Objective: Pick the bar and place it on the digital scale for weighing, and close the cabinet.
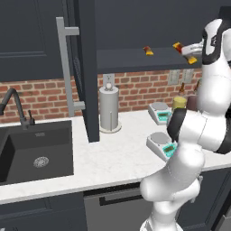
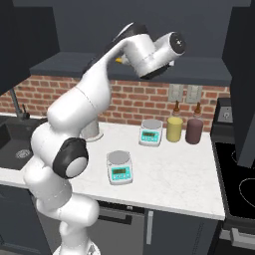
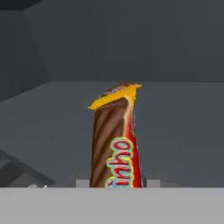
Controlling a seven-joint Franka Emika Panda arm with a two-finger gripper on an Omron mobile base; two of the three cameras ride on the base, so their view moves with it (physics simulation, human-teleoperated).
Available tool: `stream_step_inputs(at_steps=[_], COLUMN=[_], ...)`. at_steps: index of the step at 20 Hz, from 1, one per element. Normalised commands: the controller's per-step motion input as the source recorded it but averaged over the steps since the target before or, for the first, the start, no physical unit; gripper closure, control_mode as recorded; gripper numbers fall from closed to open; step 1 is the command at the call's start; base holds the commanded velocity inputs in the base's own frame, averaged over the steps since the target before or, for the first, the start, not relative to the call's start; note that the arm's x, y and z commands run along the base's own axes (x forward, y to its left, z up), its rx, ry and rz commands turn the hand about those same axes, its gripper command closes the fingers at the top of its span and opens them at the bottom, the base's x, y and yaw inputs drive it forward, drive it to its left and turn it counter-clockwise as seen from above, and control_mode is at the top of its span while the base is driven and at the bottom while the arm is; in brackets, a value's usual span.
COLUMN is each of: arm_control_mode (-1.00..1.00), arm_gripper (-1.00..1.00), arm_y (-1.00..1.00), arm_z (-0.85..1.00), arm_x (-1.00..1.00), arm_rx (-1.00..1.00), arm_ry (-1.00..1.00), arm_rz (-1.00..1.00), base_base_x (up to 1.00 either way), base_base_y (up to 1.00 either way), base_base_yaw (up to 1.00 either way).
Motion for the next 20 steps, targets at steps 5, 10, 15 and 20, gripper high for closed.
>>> stream_step_inputs(at_steps=[5,10,15,20], arm_control_mode=[-1.0,-1.0,-1.0,-1.0], arm_gripper=[1.0,1.0,1.0,1.0], arm_y=[0.0,0.08,0.25,0.03], arm_z=[0.25,0.19,0.04,0.0], arm_x=[-0.94,-1.0,-1.0,-1.0], arm_rx=[0.22,0.03,-0.07,-0.04], arm_ry=[-0.56,-0.22,0.07,0.28], arm_rz=[-0.04,-0.05,-0.03,-0.01], base_base_x=[0.0,0.0,0.0,0.0], base_base_y=[0.0,0.0,0.0,0.0], base_base_yaw=[0.0,0.0,0.0,0.0])
